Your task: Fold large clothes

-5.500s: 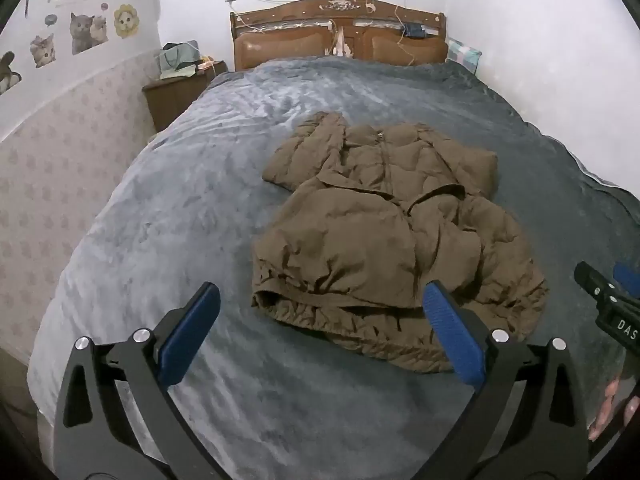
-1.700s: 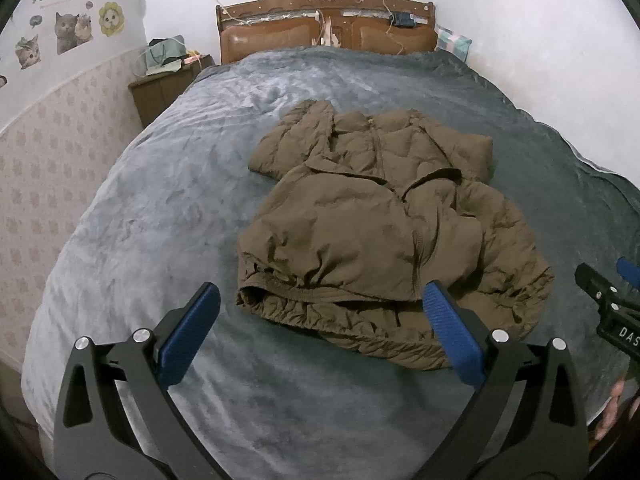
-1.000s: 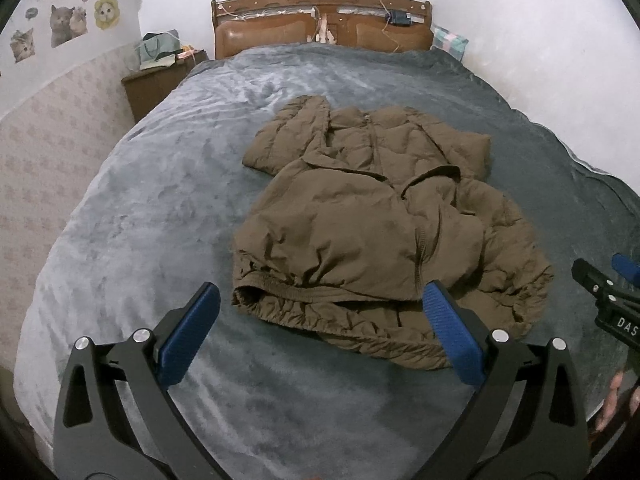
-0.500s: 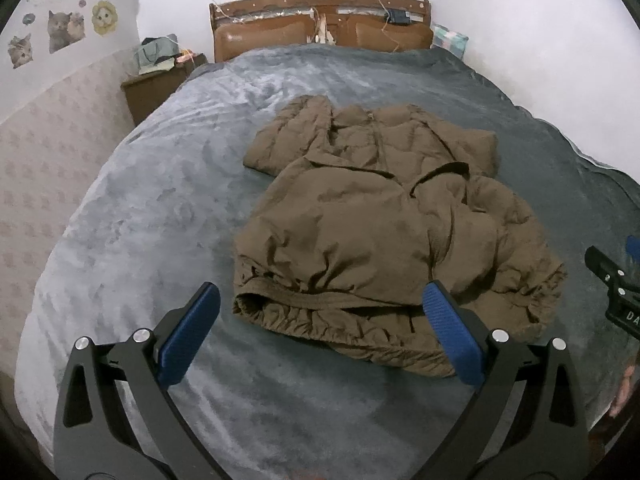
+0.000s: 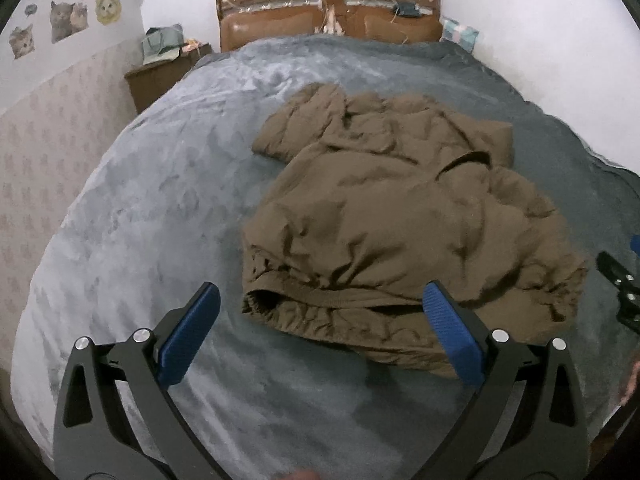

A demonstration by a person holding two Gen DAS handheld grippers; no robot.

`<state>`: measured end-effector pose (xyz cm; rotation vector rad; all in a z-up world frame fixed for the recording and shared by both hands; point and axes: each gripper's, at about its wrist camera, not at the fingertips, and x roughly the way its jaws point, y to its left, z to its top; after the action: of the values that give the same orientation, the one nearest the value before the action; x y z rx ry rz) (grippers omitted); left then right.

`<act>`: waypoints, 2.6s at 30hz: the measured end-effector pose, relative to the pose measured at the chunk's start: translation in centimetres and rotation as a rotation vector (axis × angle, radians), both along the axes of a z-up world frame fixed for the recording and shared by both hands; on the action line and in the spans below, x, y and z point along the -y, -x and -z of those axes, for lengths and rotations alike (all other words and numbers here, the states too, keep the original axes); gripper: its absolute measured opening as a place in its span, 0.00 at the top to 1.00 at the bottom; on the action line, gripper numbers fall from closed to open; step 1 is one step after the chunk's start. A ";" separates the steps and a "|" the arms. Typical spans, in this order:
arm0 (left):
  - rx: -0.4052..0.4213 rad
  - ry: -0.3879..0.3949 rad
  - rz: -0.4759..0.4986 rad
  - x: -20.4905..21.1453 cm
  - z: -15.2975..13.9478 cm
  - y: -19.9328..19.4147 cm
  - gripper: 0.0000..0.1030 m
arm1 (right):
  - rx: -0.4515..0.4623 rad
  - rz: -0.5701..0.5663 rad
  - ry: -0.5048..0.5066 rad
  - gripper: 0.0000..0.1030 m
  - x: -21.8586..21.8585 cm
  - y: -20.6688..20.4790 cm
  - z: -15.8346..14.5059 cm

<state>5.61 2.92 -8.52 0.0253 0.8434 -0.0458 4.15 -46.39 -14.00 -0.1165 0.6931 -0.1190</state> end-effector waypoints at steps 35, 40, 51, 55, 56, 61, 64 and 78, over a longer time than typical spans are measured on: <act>-0.060 -0.021 0.018 -2.7 3.2 -3.4 0.03 | -0.205 0.020 -0.040 0.94 6.8 -2.9 5.4; -0.015 -0.055 0.067 -1.9 1.7 -2.8 0.03 | -0.195 0.183 0.034 1.00 13.3 0.7 3.8; -0.052 -0.113 0.049 -1.5 3.4 -8.5 0.03 | -0.138 0.132 -0.173 0.96 14.5 0.3 2.4; -0.130 -0.098 0.073 -1.2 5.4 -11.7 0.03 | -0.100 0.070 -0.206 0.40 10.8 -1.3 1.6; -0.157 -0.094 0.079 -1.2 6.1 -12.2 0.03 | -0.091 0.064 -0.209 0.37 10.1 -1.6 1.5; -0.283 0.052 0.119 -2.2 9.0 -13.2 0.69 | -0.221 0.064 -0.271 0.40 8.5 -4.5 4.8; -0.288 0.112 0.120 -2.9 9.2 -12.2 0.90 | -0.297 0.027 -0.282 0.77 7.6 -4.5 7.1; -0.253 0.156 0.217 -2.7 9.1 5.4 0.89 | -0.376 0.012 -0.028 0.82 14.0 3.5 7.8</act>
<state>0.23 5.59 -17.58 -0.0365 1.0850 -0.3242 0.62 -60.35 -21.83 -0.1092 1.0699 -0.1003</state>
